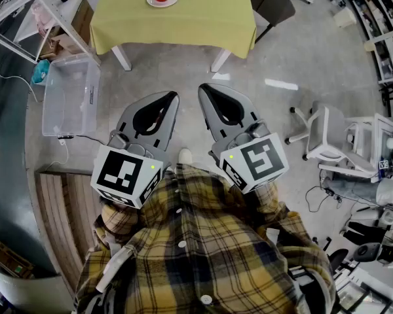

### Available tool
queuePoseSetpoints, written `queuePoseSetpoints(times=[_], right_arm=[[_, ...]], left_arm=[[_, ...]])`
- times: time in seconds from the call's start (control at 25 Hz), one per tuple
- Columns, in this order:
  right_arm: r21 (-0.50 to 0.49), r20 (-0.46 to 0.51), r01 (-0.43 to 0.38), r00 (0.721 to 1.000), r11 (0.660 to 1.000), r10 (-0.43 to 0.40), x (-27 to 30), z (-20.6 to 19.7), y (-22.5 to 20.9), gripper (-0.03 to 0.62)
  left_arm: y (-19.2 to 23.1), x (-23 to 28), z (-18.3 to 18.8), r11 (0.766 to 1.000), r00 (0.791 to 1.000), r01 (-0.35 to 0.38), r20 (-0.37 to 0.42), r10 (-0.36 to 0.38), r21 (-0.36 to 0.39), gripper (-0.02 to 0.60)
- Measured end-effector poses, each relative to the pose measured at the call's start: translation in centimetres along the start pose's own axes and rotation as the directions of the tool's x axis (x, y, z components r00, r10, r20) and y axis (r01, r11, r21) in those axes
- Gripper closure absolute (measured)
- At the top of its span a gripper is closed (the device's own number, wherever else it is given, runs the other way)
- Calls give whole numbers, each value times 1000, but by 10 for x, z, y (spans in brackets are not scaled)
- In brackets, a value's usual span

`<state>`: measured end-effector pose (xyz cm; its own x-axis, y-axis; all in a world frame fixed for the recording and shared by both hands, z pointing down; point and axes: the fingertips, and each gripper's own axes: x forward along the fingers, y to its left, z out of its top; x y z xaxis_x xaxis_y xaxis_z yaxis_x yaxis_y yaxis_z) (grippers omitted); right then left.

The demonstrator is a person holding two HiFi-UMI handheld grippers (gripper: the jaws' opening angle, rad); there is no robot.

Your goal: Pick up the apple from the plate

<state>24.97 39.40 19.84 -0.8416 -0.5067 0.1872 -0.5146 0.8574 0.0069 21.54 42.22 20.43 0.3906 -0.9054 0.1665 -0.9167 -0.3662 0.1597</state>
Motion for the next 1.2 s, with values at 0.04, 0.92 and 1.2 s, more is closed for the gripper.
queuePoseSetpoints(times=[0.04, 0.92, 1.2], right_arm=[[0, 2, -2, 1000, 1000, 2, -1, 0, -1, 599], [31, -3, -25, 1000, 999, 25, -22, -16, -34, 599], [49, -14, -40, 999, 998, 41, 24, -14, -42, 597]], left_arm=[[-1, 1, 1, 1000, 1000, -3, 1, 3, 3, 575], [8, 11, 8, 991, 989, -136, 48, 136, -7, 575], [50, 30, 10, 990, 990, -137, 37, 137, -16, 575]])
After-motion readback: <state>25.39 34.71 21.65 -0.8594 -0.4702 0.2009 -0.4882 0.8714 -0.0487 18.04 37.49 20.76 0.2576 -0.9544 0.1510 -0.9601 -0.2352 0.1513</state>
